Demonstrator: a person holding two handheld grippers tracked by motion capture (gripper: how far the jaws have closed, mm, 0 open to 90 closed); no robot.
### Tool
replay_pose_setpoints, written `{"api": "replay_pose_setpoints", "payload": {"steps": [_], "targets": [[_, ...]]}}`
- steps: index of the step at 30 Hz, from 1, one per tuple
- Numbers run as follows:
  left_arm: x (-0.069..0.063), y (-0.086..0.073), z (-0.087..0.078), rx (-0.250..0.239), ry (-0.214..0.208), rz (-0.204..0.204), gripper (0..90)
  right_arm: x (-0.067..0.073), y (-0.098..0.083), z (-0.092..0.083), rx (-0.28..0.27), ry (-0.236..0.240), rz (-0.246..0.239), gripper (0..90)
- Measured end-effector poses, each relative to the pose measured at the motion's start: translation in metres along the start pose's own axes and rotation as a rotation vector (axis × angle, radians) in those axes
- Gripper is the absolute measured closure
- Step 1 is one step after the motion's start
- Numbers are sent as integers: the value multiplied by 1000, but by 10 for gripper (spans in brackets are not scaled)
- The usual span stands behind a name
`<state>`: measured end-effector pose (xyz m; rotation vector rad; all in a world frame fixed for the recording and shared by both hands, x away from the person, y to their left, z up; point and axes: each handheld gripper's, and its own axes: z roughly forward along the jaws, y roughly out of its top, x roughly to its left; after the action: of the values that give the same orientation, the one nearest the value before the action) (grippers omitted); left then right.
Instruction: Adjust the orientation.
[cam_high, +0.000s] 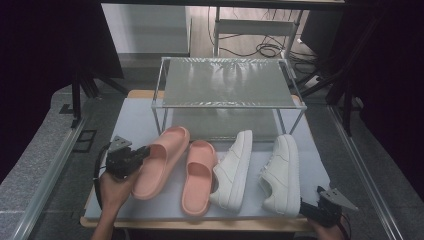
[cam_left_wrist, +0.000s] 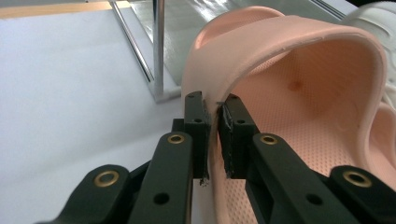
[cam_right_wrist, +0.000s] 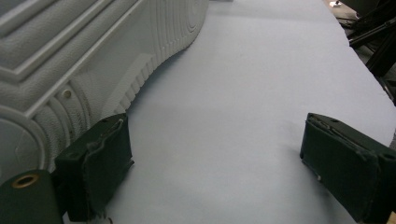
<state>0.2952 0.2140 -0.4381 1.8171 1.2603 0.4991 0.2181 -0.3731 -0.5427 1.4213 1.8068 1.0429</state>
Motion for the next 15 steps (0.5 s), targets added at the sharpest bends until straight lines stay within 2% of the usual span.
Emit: {"api": "replay_pose_setpoints", "payload": {"steps": [15], "targets": [[-10, 23, 45, -50, 79, -29, 812, 0, 0, 0, 0, 1, -1, 84]]}}
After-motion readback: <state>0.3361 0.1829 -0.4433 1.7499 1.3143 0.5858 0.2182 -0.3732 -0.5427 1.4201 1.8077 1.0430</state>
